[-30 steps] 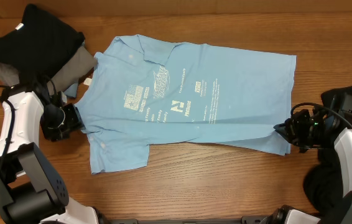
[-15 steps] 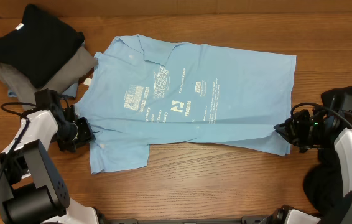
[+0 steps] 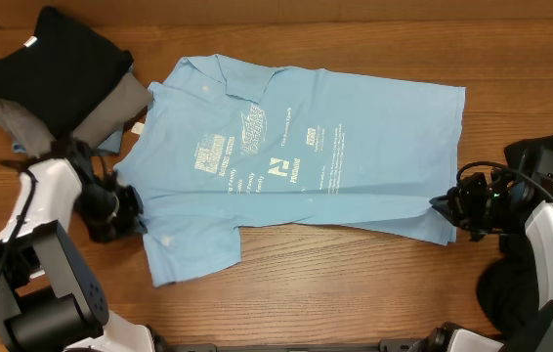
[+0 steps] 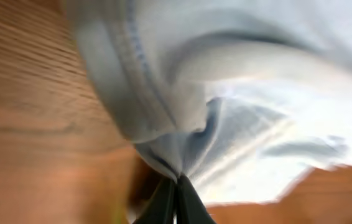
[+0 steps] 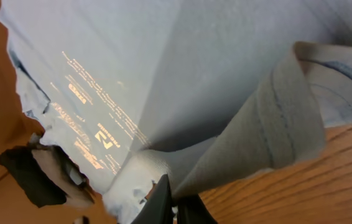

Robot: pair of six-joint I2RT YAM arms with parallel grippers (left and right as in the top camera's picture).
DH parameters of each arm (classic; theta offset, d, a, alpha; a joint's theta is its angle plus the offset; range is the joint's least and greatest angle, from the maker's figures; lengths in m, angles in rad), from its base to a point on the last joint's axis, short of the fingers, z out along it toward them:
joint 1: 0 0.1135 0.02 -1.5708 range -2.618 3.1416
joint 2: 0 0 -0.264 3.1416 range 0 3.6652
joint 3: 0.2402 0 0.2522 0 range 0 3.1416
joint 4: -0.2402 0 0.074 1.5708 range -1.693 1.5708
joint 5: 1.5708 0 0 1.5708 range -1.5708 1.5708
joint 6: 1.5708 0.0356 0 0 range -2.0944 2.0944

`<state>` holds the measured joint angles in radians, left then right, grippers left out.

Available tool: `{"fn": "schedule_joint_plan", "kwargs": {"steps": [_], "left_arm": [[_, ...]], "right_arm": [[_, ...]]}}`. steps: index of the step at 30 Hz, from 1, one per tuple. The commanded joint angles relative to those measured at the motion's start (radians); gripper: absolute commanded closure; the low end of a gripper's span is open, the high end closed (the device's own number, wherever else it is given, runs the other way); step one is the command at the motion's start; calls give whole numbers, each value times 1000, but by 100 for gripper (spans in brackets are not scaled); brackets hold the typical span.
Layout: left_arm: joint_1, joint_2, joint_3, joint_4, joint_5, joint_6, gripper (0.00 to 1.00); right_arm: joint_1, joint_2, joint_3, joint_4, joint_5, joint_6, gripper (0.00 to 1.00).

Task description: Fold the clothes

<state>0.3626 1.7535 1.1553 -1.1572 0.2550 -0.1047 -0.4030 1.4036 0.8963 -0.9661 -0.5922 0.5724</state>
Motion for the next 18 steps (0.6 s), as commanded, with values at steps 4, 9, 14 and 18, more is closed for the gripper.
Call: {"fn": "schedule_joint_plan", "kwargs": {"steps": [4, 9, 14, 18], "left_arm": [[10, -3, 154, -62, -4, 12, 96], [10, -2, 158, -56, -11, 12, 96], [12, -3, 163, -86, -26, 13, 96], [12, -3, 196, -59, -23, 12, 96]], "right_arm": [[6, 5, 23, -18, 26, -31, 96], [5, 5, 23, -10, 22, -56, 96], [5, 5, 23, 17, 29, -56, 96], [6, 5, 23, 37, 29, -56, 96]]}}
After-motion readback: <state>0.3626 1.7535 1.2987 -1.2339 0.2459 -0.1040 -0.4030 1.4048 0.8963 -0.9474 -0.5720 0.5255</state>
